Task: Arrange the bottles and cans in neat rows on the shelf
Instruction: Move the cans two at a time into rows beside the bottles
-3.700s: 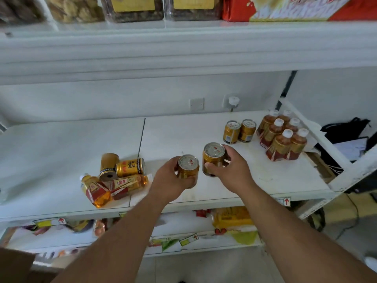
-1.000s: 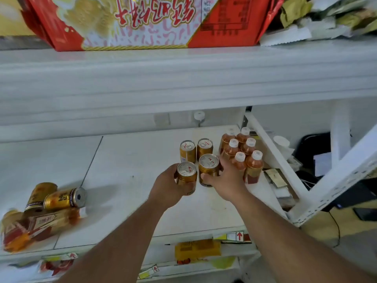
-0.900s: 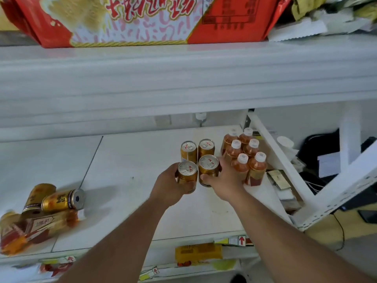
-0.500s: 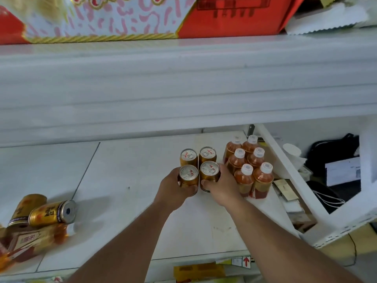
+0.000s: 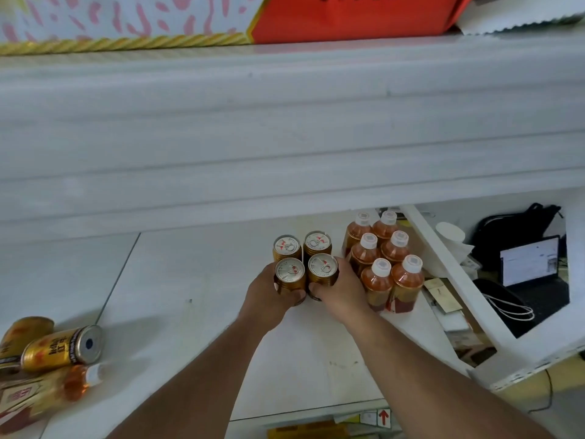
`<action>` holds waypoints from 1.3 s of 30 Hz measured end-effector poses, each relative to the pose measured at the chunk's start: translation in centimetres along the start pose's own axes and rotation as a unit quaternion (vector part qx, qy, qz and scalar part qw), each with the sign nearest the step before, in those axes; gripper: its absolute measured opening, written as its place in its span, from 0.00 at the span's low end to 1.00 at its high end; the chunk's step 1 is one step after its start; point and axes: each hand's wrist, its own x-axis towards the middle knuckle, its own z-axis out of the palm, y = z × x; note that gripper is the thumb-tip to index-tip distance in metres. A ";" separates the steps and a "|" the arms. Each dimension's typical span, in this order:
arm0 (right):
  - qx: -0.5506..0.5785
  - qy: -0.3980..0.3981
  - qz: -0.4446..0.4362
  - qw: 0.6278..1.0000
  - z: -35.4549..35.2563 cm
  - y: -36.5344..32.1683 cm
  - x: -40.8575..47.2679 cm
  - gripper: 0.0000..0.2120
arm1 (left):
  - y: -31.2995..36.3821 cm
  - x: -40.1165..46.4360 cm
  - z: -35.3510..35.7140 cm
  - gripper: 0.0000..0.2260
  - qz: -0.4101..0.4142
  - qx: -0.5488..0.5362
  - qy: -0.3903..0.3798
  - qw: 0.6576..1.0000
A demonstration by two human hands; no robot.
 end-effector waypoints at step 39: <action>-0.380 -0.254 -0.247 0.854 -1.1 -4.6 -18.8 0.36 | 3.9 -24.4 -5.8 0.35 -0.104 0.397 0.073 0.909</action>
